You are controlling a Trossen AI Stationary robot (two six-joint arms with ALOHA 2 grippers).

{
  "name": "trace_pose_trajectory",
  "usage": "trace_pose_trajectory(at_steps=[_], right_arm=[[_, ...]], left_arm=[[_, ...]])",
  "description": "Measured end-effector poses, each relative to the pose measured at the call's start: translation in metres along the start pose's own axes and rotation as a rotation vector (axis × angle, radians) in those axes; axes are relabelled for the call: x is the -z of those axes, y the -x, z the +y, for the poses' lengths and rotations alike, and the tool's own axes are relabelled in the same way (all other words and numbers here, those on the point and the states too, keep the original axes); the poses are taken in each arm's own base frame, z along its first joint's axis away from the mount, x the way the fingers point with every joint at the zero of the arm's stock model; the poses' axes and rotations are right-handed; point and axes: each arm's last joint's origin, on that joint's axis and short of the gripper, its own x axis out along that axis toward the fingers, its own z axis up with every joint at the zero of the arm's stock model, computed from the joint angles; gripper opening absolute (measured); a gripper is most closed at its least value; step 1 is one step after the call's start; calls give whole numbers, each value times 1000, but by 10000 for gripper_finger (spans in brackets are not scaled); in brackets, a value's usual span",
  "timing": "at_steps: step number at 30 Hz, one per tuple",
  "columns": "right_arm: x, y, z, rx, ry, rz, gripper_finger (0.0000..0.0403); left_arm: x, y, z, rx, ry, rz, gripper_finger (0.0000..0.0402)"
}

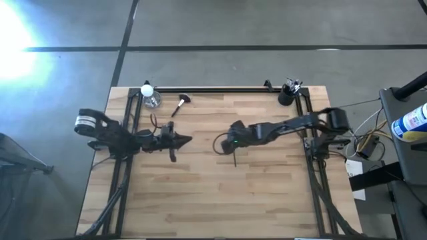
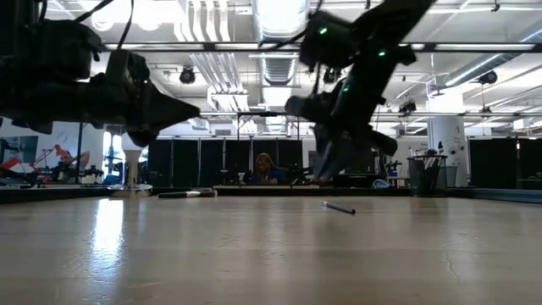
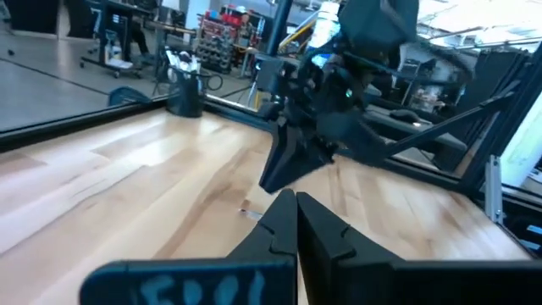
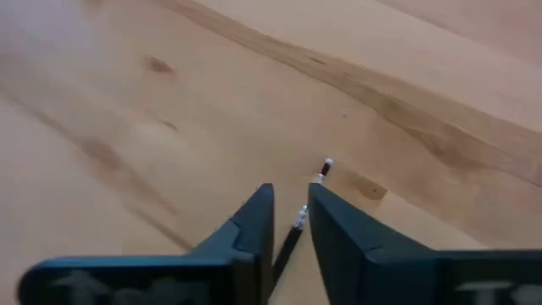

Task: Put items in baskets/containers
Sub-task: Put the foundation brush into the mesh organizer

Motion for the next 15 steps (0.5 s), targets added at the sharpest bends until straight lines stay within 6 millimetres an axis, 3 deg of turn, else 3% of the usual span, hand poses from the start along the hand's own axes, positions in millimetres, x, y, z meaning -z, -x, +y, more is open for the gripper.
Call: trace_pose_trajectory(at_steps=[6,15], right_arm=[[-14,-21,11,244,-28,132,115],[-26,-39,29,278,-37,178,118]], left_arm=[[-4,10,1,-7,-6,-26,0],[-6,14,1,-5,0,-35,0]])
